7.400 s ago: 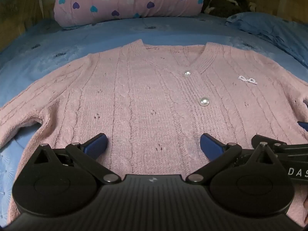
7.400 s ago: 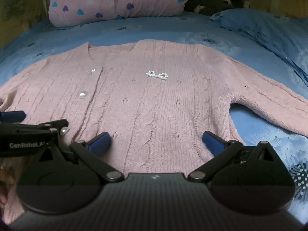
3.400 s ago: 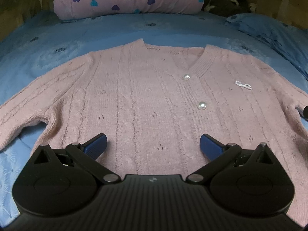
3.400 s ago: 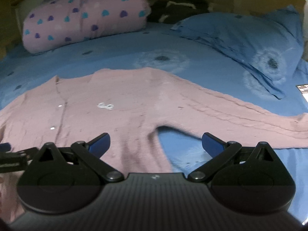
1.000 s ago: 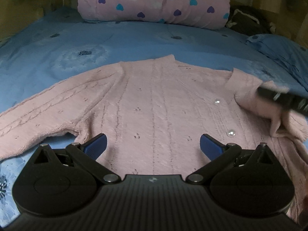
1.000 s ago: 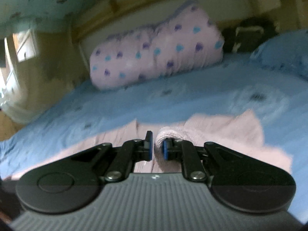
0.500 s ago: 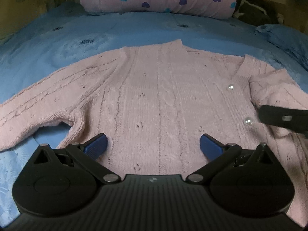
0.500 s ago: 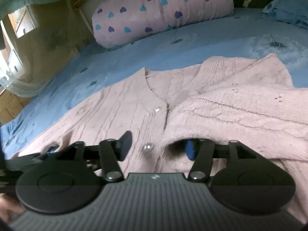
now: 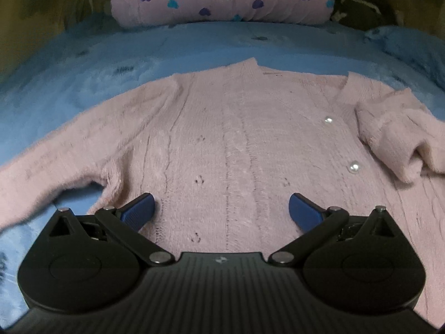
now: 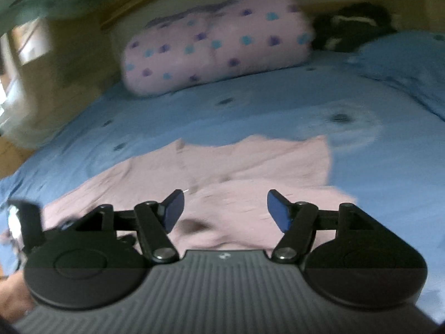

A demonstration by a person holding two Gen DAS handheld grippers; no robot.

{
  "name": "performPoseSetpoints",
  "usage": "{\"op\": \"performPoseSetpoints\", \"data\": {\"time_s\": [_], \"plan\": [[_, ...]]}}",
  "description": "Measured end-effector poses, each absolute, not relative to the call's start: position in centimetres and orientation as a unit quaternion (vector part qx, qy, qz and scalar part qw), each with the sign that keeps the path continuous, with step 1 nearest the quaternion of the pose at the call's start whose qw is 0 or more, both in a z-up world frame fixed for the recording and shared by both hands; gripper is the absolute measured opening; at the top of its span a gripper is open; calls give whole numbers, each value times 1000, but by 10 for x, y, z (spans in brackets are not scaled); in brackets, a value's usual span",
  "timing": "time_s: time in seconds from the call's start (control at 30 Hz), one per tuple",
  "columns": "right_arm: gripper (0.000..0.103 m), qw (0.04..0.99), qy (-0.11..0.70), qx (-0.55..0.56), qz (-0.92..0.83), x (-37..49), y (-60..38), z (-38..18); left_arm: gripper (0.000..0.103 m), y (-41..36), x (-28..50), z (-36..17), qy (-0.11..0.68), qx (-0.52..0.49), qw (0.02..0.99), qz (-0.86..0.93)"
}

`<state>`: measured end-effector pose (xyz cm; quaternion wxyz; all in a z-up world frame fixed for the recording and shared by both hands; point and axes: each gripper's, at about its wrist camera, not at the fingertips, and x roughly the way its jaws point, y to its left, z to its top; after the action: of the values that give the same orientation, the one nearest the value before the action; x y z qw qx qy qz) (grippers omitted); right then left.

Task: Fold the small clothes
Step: 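Reach the left tool to the other sleeve cuff and close on it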

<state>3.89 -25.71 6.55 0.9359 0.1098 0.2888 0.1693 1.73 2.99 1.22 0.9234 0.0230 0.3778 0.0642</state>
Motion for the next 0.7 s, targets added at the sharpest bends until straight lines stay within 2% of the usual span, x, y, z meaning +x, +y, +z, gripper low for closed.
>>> {"op": "performPoseSetpoints", "data": {"time_s": [0.2,0.4,0.7], "plan": [[68,934,306,164,84,50,-312,61,103,-34,-2,46,317,120,940,18],[68,926,317,204,18,48,-355,56,103,-99,7,70,305,102,945,-55],[68,906,350,230,-66,53,-386,36,103,-209,21,62,271,169,939,-130]]}}
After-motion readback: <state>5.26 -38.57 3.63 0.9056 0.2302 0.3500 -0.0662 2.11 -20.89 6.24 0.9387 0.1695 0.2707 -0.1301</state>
